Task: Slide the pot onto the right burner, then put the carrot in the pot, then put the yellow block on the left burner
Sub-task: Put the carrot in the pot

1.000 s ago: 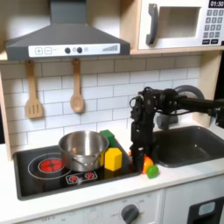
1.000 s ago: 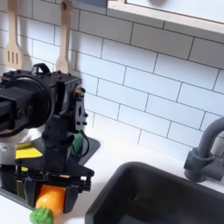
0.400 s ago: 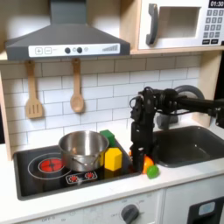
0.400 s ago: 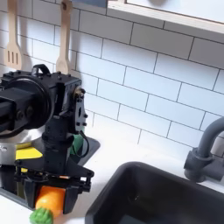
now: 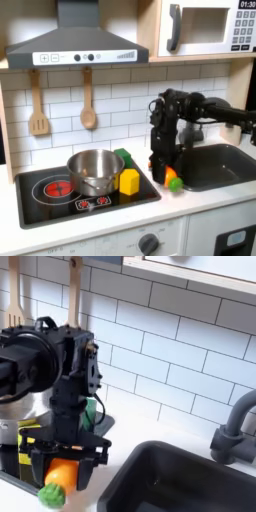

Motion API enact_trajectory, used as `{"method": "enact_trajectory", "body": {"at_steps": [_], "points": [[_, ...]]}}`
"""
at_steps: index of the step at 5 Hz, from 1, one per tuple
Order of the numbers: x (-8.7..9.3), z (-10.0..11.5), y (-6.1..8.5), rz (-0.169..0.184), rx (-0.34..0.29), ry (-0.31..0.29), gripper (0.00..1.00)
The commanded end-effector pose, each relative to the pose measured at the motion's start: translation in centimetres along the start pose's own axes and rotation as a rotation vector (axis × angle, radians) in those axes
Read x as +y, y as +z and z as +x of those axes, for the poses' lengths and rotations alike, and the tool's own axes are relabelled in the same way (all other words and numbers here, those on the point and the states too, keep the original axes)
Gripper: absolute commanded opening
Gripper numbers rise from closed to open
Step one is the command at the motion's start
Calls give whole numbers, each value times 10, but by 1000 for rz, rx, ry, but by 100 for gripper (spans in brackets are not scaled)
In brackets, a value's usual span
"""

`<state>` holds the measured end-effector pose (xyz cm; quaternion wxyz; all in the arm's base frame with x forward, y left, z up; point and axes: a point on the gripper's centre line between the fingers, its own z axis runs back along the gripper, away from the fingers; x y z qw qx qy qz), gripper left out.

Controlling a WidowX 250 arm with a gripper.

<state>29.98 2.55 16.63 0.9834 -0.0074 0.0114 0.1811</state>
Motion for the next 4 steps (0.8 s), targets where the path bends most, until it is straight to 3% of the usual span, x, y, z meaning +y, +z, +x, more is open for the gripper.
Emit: {"method": "enact_trajectory", "body": {"at_steps": [1, 4], "points": [[5, 0, 18, -30, -21, -1, 0], [15, 7, 32, -61, -43, 39, 0]]}}
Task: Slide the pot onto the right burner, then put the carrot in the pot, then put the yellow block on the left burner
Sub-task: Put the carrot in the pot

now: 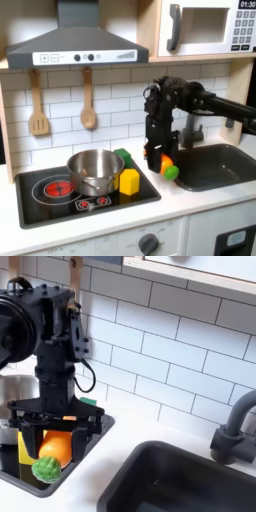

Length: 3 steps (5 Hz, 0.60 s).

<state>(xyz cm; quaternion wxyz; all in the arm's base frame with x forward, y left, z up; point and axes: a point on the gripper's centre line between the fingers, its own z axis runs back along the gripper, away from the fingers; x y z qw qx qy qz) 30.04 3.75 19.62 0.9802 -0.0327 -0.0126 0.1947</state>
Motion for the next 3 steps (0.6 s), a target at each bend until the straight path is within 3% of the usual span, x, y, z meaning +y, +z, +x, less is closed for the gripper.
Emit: {"method": "enact_trajectory", "body": {"at_steps": [1, 3], "points": [[4, 4, 7, -19, -7, 21, 0], [13, 13, 15, -21, -27, 56, 0]]}}
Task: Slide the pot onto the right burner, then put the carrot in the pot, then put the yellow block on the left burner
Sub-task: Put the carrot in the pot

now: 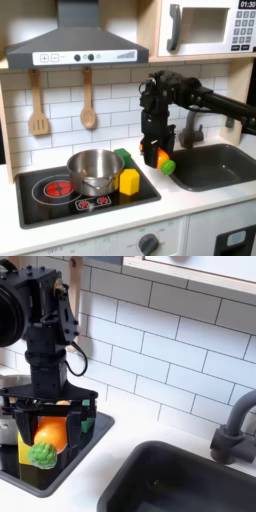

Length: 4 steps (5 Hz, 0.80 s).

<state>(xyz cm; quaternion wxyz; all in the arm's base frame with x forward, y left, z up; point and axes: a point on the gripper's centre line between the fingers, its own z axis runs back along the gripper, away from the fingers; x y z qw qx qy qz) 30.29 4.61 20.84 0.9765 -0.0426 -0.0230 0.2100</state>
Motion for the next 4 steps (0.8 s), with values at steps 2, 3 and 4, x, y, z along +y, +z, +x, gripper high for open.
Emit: {"method": "enact_trajectory", "body": {"at_steps": [2, 3, 4], "points": [[20, 23, 5, 3, -26, 59, 0], [28, 32, 4, 5, -31, 80, 0], [38, 40, 3, 3, -20, 104, 0]]}}
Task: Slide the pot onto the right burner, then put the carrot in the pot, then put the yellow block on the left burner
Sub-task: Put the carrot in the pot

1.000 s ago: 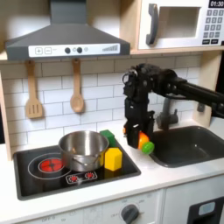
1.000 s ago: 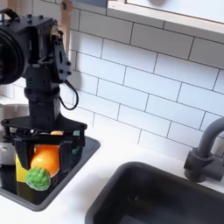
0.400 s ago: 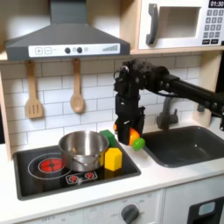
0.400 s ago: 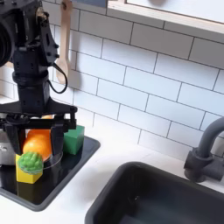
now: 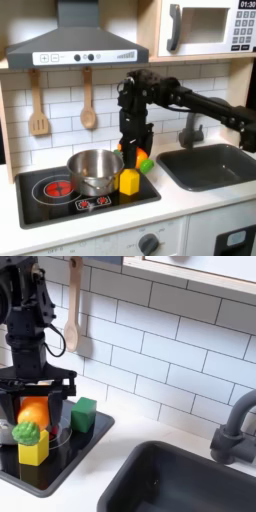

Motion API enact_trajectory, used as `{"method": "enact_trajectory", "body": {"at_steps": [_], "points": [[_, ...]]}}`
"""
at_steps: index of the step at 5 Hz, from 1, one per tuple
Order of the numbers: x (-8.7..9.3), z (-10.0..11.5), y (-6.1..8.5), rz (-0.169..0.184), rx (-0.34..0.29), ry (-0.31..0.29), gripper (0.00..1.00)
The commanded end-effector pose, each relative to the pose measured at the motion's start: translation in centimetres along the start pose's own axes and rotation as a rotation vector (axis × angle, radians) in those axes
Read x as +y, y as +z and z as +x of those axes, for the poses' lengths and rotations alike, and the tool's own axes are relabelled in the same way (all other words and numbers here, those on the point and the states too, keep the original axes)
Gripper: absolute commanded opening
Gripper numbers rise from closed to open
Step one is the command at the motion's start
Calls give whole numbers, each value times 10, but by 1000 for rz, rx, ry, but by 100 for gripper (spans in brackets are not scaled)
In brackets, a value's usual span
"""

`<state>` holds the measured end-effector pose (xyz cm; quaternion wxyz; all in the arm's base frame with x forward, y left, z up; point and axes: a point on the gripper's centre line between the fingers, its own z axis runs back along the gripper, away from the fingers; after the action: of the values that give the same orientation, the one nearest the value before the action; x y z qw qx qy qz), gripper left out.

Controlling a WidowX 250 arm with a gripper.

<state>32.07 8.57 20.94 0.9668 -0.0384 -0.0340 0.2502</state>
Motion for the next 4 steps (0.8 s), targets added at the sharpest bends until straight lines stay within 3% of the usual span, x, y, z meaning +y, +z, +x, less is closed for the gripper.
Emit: {"method": "enact_trajectory", "body": {"at_steps": [1, 4], "points": [[15, 14, -1, 5, 12, 34, 0], [30, 28, -6, 1, 36, 66, 0]]}}
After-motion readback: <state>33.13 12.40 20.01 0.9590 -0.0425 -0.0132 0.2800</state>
